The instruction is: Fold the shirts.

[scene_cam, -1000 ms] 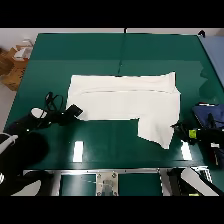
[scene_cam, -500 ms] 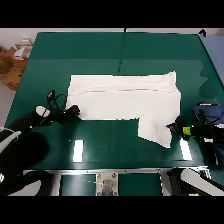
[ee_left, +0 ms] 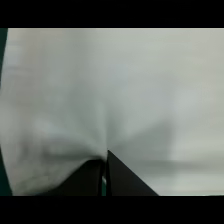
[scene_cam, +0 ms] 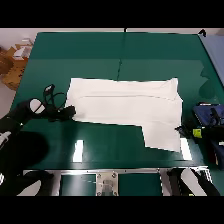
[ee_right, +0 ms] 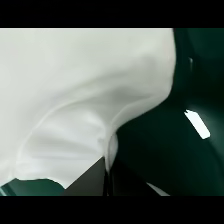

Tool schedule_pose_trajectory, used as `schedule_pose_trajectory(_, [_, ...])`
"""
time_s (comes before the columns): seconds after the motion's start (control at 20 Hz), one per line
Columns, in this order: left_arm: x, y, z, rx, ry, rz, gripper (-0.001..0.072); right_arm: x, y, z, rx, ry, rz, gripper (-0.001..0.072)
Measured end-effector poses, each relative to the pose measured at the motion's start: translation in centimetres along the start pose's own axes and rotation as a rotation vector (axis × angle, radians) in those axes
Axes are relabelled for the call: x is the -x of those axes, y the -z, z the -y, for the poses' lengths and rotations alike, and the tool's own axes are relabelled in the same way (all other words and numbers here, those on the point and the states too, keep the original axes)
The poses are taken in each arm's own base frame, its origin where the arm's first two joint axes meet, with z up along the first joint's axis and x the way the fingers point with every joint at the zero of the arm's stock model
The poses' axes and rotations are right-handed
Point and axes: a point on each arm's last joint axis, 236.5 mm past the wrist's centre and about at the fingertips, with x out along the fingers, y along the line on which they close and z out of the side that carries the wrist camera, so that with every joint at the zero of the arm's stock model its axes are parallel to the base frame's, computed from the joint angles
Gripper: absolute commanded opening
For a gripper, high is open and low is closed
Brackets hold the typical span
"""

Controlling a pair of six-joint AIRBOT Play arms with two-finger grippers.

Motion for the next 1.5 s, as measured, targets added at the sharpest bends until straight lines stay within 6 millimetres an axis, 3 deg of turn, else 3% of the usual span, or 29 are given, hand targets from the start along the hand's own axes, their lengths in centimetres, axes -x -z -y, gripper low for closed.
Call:
schedule_pose_trajectory(0.25, [2.2,-2.6,0.9,-0.074,-0.024,0.044,0.0021,2.5,-2.2,-4.9,0.060,-0.096,0.066,0.0018])
schedule_pose_trajectory(0.5, [2.5,-8.0,3.2,-0.112,-0.012,0.098,0.0022,3.4,-7.3,-10.8,0.117,-0.193,0.116,0.0018])
schedule_pose_trajectory(0.65, [1.5,-12.2,5.0,-0.120,0.003,0.129,0.0022,2.2,-10.9,-13.1,0.121,-0.218,0.110,0.0018])
schedule_pose_trajectory(0.8, [-1.2,-15.6,6.3,-0.107,0.029,0.135,0.0025,-1.0,-14.4,-14.3,0.110,-0.220,0.088,0.0019])
schedule_pose_trajectory(0.85, [-2.5,-16.4,6.7,-0.099,0.042,0.126,0.0260,-2.2,-15.6,-14.5,0.104,-0.218,0.086,0.0019])
schedule_pose_trajectory(0.9, [-3.7,-17.0,7.0,-0.086,0.059,0.124,0.0602,-3.6,-16.7,-14.5,0.097,-0.213,0.084,0.0020])
schedule_pose_trajectory(0.95, [-4.7,-17.9,7.6,-0.068,0.083,0.133,0.0708,-4.9,-17.7,-14.5,0.090,-0.210,0.081,0.0068])
schedule_pose_trajectory(1.1, [-5.6,-20.6,8.8,-0.018,0.144,0.205,0.0711,-7.5,-20.4,-14.6,0.083,-0.209,0.086,0.0463])
schedule_pose_trajectory(1.3, [-1.3,-24.7,8.6,-0.026,0.163,0.306,0.0711,-5.7,-23.7,-14.4,0.160,-0.231,0.115,0.0555])
schedule_pose_trajectory(1.5, [3.4,-26.2,6.9,-0.033,0.146,0.306,0.0711,-3.1,-25.6,-10.6,0.197,-0.195,0.101,0.0602])
